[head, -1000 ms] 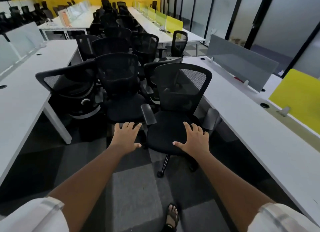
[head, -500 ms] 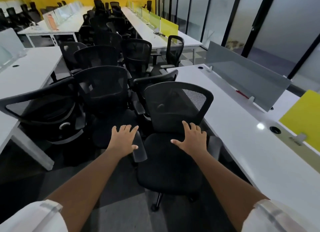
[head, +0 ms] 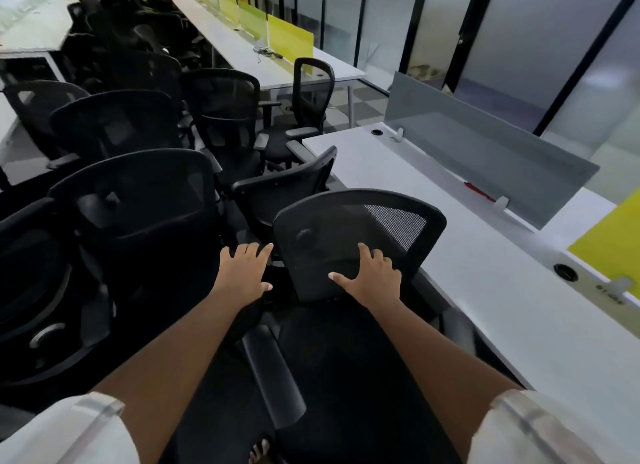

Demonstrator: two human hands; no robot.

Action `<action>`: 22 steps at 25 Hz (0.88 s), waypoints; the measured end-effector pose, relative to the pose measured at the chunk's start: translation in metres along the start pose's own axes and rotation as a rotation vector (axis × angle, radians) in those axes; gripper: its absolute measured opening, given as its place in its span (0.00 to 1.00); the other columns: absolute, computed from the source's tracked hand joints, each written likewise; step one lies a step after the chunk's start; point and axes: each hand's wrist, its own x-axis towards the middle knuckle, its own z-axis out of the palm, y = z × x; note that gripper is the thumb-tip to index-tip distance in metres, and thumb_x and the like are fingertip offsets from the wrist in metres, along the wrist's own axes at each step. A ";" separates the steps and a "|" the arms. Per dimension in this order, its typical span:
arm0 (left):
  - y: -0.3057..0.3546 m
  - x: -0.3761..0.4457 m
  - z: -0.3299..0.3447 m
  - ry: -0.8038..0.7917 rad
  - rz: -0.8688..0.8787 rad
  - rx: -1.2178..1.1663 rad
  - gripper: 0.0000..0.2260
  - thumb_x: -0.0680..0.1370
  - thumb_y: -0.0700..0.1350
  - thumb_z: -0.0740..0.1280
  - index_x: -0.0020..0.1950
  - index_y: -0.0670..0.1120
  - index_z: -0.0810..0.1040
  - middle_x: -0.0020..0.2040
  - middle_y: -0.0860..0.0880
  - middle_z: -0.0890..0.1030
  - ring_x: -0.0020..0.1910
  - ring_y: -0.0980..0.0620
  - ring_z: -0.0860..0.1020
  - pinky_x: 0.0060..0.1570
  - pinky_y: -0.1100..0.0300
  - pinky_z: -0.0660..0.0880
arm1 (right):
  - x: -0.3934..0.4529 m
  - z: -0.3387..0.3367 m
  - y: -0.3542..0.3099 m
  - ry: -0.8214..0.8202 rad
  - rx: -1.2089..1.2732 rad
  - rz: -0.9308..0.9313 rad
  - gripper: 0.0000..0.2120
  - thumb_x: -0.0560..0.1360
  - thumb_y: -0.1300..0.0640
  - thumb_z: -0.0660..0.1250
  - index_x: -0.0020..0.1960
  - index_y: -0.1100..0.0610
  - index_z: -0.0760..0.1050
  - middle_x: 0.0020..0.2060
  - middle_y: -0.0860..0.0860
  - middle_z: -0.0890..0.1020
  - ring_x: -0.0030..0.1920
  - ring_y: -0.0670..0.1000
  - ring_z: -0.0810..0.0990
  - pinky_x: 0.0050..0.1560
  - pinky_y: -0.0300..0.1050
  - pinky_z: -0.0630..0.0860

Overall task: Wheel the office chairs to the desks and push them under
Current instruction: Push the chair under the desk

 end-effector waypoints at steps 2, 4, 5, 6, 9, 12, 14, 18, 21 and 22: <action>-0.023 0.041 0.004 -0.008 0.040 -0.006 0.43 0.77 0.64 0.66 0.83 0.51 0.48 0.79 0.47 0.62 0.78 0.46 0.60 0.75 0.41 0.59 | 0.031 0.004 -0.029 -0.027 0.054 0.056 0.51 0.68 0.20 0.58 0.80 0.52 0.56 0.70 0.56 0.71 0.67 0.60 0.73 0.59 0.58 0.74; -0.047 0.080 0.010 -0.011 0.075 0.007 0.43 0.77 0.64 0.67 0.83 0.51 0.48 0.79 0.47 0.61 0.78 0.46 0.60 0.75 0.41 0.59 | 0.066 0.006 -0.062 -0.048 0.145 0.133 0.53 0.68 0.20 0.59 0.80 0.54 0.57 0.70 0.56 0.71 0.68 0.61 0.72 0.60 0.58 0.74; -0.056 0.094 0.013 -0.015 0.086 0.009 0.43 0.77 0.64 0.67 0.83 0.51 0.49 0.79 0.47 0.61 0.78 0.46 0.60 0.75 0.41 0.59 | 0.081 0.006 -0.078 -0.060 0.223 0.186 0.54 0.68 0.20 0.60 0.79 0.56 0.58 0.71 0.57 0.71 0.69 0.61 0.72 0.61 0.58 0.74; -0.066 0.110 0.017 -0.023 0.098 0.017 0.43 0.77 0.64 0.67 0.83 0.51 0.49 0.79 0.47 0.61 0.78 0.46 0.60 0.75 0.41 0.59 | 0.097 0.007 -0.095 -0.075 0.322 0.254 0.54 0.67 0.19 0.60 0.79 0.57 0.59 0.71 0.58 0.71 0.69 0.61 0.73 0.62 0.58 0.73; -0.089 0.144 0.029 -0.040 0.112 0.037 0.43 0.77 0.62 0.68 0.83 0.51 0.49 0.79 0.47 0.61 0.78 0.46 0.60 0.75 0.41 0.59 | 0.141 0.011 -0.139 -0.103 0.607 0.473 0.56 0.65 0.19 0.63 0.75 0.61 0.62 0.68 0.58 0.75 0.66 0.61 0.76 0.61 0.57 0.75; -0.102 0.161 0.040 -0.053 0.118 0.043 0.42 0.77 0.62 0.68 0.83 0.51 0.48 0.80 0.47 0.61 0.78 0.47 0.60 0.75 0.41 0.59 | 0.178 0.017 -0.172 -0.142 0.813 0.657 0.63 0.65 0.22 0.67 0.80 0.65 0.50 0.74 0.64 0.67 0.70 0.63 0.72 0.66 0.59 0.73; -0.107 0.168 0.045 -0.051 0.130 0.042 0.42 0.77 0.62 0.68 0.83 0.51 0.48 0.80 0.47 0.60 0.78 0.46 0.60 0.75 0.41 0.60 | 0.198 0.020 -0.186 -0.174 0.889 0.772 0.67 0.67 0.26 0.70 0.81 0.65 0.37 0.79 0.68 0.53 0.74 0.66 0.66 0.68 0.61 0.70; -0.108 0.171 0.047 -0.047 0.135 0.031 0.42 0.77 0.62 0.68 0.83 0.51 0.48 0.79 0.47 0.61 0.78 0.46 0.60 0.75 0.41 0.60 | 0.213 0.030 -0.195 -0.179 0.917 0.872 0.64 0.72 0.45 0.76 0.78 0.61 0.26 0.78 0.71 0.39 0.71 0.70 0.69 0.70 0.67 0.68; -0.106 0.166 0.046 -0.028 0.139 0.040 0.43 0.77 0.63 0.68 0.83 0.51 0.49 0.79 0.48 0.61 0.77 0.46 0.61 0.74 0.42 0.61 | 0.206 0.037 -0.198 -0.155 0.909 0.848 0.62 0.73 0.51 0.76 0.78 0.61 0.24 0.77 0.73 0.38 0.68 0.69 0.73 0.69 0.64 0.70; -0.105 0.162 0.044 -0.023 0.141 0.042 0.43 0.77 0.63 0.68 0.83 0.51 0.49 0.79 0.48 0.62 0.77 0.46 0.62 0.74 0.42 0.61 | 0.201 0.038 -0.199 -0.156 0.919 0.840 0.62 0.73 0.52 0.75 0.78 0.60 0.24 0.77 0.73 0.38 0.68 0.69 0.74 0.69 0.64 0.70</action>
